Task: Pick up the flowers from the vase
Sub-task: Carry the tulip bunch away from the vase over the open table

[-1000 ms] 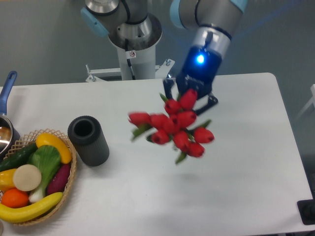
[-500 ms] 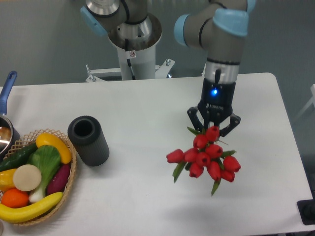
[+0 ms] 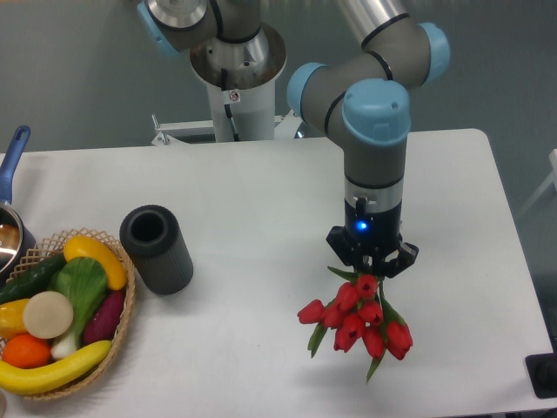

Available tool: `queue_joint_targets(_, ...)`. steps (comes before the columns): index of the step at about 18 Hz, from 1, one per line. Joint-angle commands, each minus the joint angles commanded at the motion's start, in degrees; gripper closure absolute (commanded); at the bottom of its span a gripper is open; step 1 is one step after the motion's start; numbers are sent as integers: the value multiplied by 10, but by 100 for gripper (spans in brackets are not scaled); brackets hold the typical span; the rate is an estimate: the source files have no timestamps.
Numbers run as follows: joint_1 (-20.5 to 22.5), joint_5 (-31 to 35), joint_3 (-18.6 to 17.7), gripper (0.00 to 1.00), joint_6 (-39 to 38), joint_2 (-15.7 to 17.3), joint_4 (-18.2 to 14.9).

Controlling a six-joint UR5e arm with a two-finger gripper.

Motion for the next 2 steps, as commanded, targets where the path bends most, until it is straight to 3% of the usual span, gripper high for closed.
queue_joint_targets(2,-1,3,10,86,-1,-8,-9)
